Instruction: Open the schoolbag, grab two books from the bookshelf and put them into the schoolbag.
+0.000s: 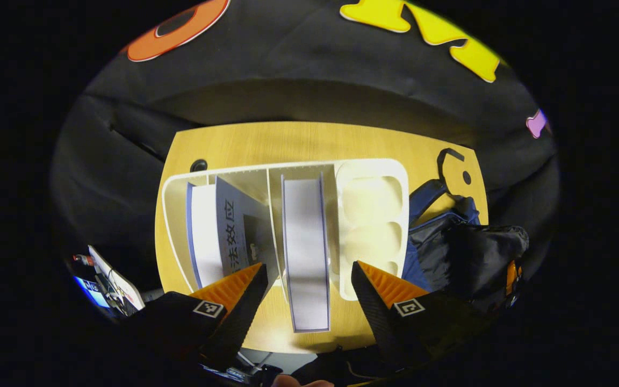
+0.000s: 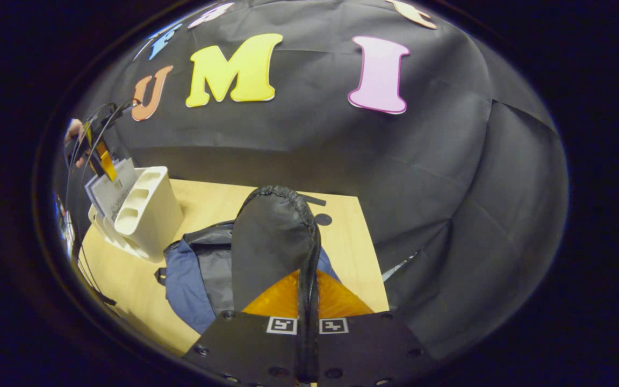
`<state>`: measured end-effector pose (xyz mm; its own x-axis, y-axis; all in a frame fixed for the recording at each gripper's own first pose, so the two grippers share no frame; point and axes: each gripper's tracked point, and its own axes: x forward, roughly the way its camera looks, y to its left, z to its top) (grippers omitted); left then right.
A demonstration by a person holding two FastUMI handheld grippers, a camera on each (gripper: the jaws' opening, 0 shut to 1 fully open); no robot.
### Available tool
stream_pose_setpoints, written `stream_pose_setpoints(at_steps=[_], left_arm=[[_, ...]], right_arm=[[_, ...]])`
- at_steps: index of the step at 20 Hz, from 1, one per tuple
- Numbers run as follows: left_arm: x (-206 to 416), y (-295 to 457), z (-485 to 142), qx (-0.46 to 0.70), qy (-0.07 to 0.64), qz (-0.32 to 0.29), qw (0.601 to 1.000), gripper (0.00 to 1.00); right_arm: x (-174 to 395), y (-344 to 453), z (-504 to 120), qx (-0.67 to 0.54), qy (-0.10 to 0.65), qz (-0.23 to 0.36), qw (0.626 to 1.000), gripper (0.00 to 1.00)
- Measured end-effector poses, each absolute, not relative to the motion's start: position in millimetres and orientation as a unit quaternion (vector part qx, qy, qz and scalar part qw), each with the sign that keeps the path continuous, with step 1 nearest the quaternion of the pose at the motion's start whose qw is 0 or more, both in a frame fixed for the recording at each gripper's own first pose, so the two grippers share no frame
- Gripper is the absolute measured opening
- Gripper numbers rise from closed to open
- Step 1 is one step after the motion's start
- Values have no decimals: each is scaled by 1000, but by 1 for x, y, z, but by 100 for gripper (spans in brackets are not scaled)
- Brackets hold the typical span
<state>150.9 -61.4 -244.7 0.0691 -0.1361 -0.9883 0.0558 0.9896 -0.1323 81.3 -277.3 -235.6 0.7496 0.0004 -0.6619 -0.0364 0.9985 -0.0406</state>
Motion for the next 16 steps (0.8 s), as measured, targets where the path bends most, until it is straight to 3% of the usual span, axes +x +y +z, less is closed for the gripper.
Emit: stream_pose_setpoints(at_steps=[3, 8, 12, 16], left_arm=[[145, -63, -258, -32, 706, -52, 706, 99], [147, -63, -274, -24, 717, -39, 696, 77], [146, -67, -279, -20, 720, -37, 693, 68], [143, -63, -283, -16, 724, -24, 689, 49]], right_arm=[[82, -278, -235, -17, 350, 9, 936, 0], [79, -279, -241, 3, 353, 8, 936, 0], [78, -280, -240, 8, 348, 6, 937, 0], [76, -277, -240, 8, 345, 7, 938, 0]])
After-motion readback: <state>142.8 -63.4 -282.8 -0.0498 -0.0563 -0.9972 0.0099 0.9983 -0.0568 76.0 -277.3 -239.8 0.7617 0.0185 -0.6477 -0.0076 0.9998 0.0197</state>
